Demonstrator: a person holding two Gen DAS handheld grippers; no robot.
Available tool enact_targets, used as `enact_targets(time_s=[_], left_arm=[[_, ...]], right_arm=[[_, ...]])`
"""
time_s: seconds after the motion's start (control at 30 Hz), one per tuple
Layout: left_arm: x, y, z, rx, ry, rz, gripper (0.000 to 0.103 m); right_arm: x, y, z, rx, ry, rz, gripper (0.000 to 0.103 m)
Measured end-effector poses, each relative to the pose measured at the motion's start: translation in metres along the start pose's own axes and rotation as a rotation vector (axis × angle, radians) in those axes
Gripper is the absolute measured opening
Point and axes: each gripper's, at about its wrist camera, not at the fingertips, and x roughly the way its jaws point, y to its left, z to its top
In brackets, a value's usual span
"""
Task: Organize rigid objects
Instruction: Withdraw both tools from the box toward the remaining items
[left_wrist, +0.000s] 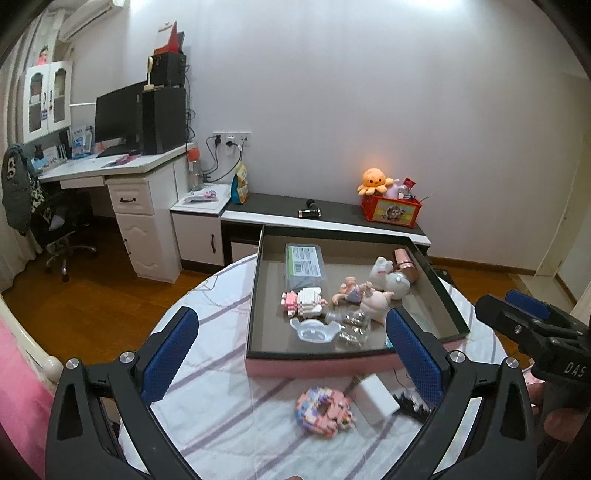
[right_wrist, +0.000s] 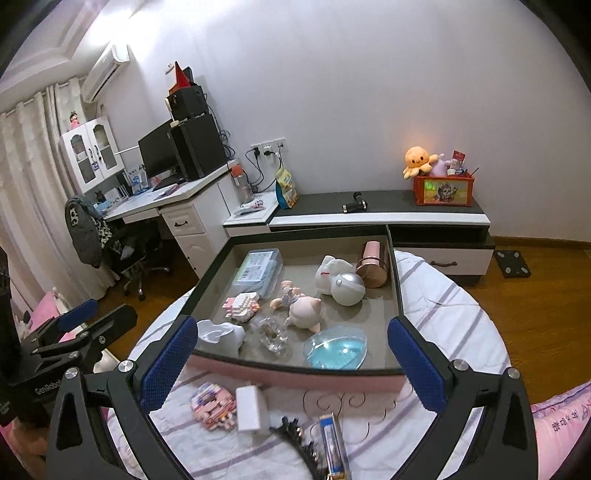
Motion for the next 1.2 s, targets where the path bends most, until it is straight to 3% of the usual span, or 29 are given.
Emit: enact_targets(time_s=[0.63, 1.2], left_arm=[[-0.068, -0.002, -0.038, -0.003, -0.018, -0.003, 0.103], [-0.090, -0.008, -0.071, 0.008, 0.011, -0.010, 0.103]], right_arm=[[-0.070, 0.016, -0.042, -0.010, -0.054, -0.074, 0.103], [-0.104, 0.014, -0.067, 0.000, -0.067, -0.106, 0.103]])
